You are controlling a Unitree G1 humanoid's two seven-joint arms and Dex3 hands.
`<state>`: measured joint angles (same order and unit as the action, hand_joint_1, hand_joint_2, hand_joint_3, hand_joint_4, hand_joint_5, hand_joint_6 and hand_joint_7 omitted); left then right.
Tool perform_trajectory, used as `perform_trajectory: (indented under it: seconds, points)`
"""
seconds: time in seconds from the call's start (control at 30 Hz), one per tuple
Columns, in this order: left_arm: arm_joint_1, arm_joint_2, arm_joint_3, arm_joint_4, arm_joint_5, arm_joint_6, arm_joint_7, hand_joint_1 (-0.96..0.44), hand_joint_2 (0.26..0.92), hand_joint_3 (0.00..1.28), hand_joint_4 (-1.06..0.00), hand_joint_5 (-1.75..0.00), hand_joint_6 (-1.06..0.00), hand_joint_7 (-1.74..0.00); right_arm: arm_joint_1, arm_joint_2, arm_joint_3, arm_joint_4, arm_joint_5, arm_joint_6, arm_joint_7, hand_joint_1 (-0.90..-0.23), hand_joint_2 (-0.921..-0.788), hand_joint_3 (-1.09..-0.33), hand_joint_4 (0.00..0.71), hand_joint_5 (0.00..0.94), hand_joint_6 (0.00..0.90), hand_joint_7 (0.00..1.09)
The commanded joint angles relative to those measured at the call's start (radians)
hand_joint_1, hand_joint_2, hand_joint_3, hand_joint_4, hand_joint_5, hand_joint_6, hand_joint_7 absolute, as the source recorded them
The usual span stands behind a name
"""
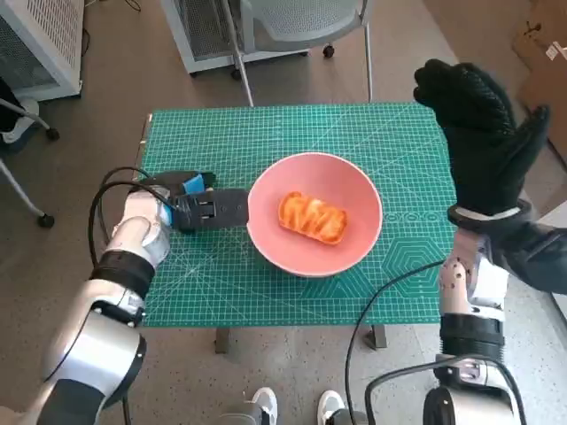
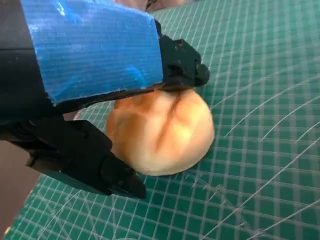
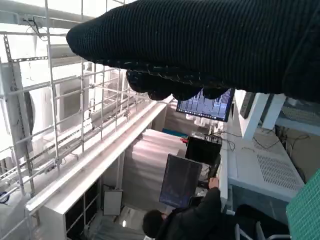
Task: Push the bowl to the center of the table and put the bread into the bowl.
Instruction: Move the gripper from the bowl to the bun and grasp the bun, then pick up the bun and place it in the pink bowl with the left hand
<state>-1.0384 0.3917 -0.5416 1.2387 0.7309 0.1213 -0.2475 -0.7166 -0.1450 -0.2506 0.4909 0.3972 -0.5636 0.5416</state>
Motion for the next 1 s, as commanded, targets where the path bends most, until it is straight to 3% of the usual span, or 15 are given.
perform_trajectory:
  seconds: [0.03,0.07,0.17,0.33,0.63,0.77,1.0]
  points:
    - [-0.017,-0.007,-0.02,0.034,0.014,-0.003,0.012,0.15,0.905,0.07,-0.67,-1.13,-0.62,-0.6,0.038,-0.001,0.003,-0.01,-0.007,0.009,-0.012,-0.586,-0.921,-0.612,0.335,0.0,0.394,0.01]
    - [-0.018,-0.007,-0.022,0.036,0.014,-0.006,0.015,0.1,0.908,0.08,-0.69,-1.16,-0.61,-0.79,0.039,-0.001,0.004,-0.011,-0.007,0.009,-0.013,-0.587,-0.921,-0.612,0.334,0.0,0.389,0.0]
    - [-0.016,0.0,-0.023,0.037,0.014,-0.017,0.021,0.03,0.913,0.08,-0.69,-1.17,-0.6,-1.05,0.044,0.001,0.005,-0.017,-0.009,0.01,-0.016,-0.588,-0.921,-0.612,0.334,0.0,0.382,0.0]
    - [-0.021,0.017,-0.021,0.024,0.01,-0.031,0.013,0.01,0.919,0.09,-0.67,-1.1,-0.61,-1.26,0.053,0.005,0.008,-0.028,-0.01,0.011,-0.021,-0.589,-0.921,-0.613,0.335,0.001,0.376,0.0]
    - [-0.04,0.092,0.025,-0.193,-0.014,-0.004,-0.064,0.0,0.919,0.08,-0.7,-1.1,-0.59,-1.26,0.057,0.009,0.015,-0.029,-0.01,0.007,-0.028,-0.587,-0.921,-0.627,0.336,0.001,0.376,0.0]
    - [0.021,0.142,0.087,-0.447,-0.037,0.049,-0.104,0.0,0.92,0.08,-0.72,-1.12,-0.58,-1.23,0.058,0.013,0.017,-0.031,-0.003,0.009,-0.025,-0.586,-0.921,-0.629,0.337,0.001,0.382,0.0]
    - [0.148,0.205,0.198,-0.826,-0.078,0.033,-0.098,0.0,0.92,0.06,-0.74,-1.13,-0.6,-1.17,0.06,0.02,0.019,-0.037,0.009,0.015,-0.019,-0.586,-0.921,-0.631,0.34,0.002,0.401,0.01]
